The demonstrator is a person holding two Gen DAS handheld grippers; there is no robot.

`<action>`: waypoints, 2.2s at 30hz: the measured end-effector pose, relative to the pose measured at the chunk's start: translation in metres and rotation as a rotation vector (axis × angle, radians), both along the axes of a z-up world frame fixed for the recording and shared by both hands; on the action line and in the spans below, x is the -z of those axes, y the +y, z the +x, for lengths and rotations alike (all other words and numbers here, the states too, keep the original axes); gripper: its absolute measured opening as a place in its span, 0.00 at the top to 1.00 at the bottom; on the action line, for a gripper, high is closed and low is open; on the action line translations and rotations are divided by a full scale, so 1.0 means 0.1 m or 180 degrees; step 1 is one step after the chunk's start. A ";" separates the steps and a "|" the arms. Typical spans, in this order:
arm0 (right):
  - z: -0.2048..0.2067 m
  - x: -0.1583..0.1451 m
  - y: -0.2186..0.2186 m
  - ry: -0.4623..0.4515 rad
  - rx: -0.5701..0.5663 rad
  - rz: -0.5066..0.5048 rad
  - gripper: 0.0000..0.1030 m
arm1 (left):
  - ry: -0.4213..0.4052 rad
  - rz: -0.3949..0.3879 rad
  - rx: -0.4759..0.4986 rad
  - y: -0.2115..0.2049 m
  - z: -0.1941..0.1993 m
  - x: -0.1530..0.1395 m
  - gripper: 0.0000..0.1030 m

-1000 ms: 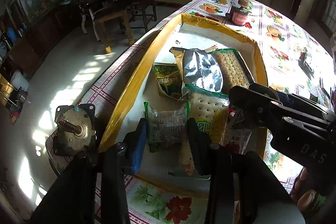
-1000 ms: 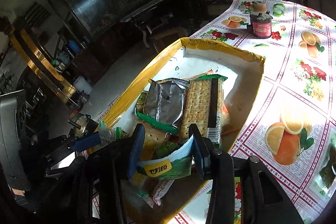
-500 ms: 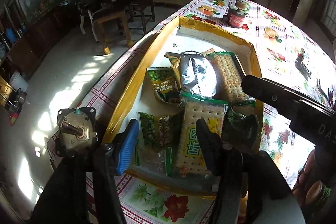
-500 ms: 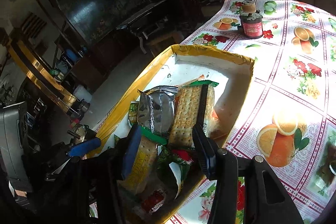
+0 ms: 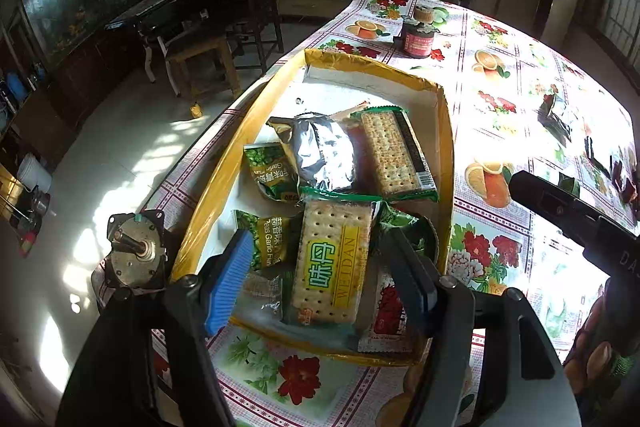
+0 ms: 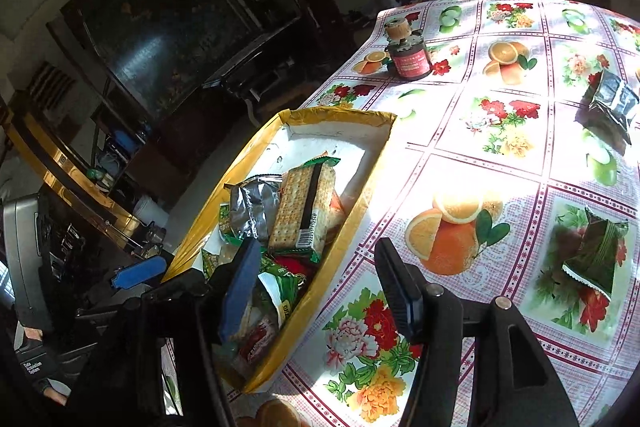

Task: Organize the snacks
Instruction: 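Move both tools from the tray back to the loose snacks, then grasp the green triangular bag with the left tool while the right tool grasps the brown chocolate pack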

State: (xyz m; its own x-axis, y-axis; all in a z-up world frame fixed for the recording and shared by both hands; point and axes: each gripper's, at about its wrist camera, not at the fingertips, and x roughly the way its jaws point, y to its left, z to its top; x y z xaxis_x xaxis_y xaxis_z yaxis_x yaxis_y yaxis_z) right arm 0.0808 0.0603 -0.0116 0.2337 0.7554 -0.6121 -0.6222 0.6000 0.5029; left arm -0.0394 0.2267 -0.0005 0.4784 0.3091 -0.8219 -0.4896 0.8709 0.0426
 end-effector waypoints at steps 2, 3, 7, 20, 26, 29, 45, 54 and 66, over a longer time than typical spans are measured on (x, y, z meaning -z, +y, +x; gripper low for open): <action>0.04 0.03 -0.15 0.0030 0.0103 0.0013 0.37 | 0.0008 -0.0007 0.0043 -0.07 0.02 -0.01 0.32; 0.06 0.04 -0.23 0.0042 0.0148 0.0010 0.37 | 0.0012 -0.0013 0.0068 -0.11 0.03 -0.02 0.32; 0.13 0.10 -0.54 0.0090 0.0326 0.0012 0.36 | 0.0023 0.0009 0.0186 -0.29 0.09 -0.04 0.32; 0.30 0.34 -1.66 0.0189 0.1108 -0.0202 0.33 | 0.0046 -0.0015 0.0783 -0.99 0.54 -0.08 0.29; 0.45 0.38 -2.13 0.0150 0.1461 -0.0335 0.33 | 0.0064 0.0024 0.1062 -1.37 0.86 -0.09 0.25; 0.53 0.38 -2.35 0.0142 0.1602 -0.0382 0.33 | 0.0088 0.0059 0.1149 -1.50 1.02 -0.07 0.25; 1.02 0.34 -3.45 -0.0045 0.2706 -0.0546 0.33 | 0.0491 -0.0143 0.1421 -2.07 1.80 0.46 0.24; 1.56 0.43 -3.51 0.0156 0.2741 -0.0468 0.33 | 0.0633 -0.0212 0.1428 -2.11 1.97 0.66 0.24; 1.64 0.53 -2.89 -0.0122 0.1884 -0.1076 0.59 | 0.0614 -0.0303 0.1424 -2.02 2.05 0.71 0.22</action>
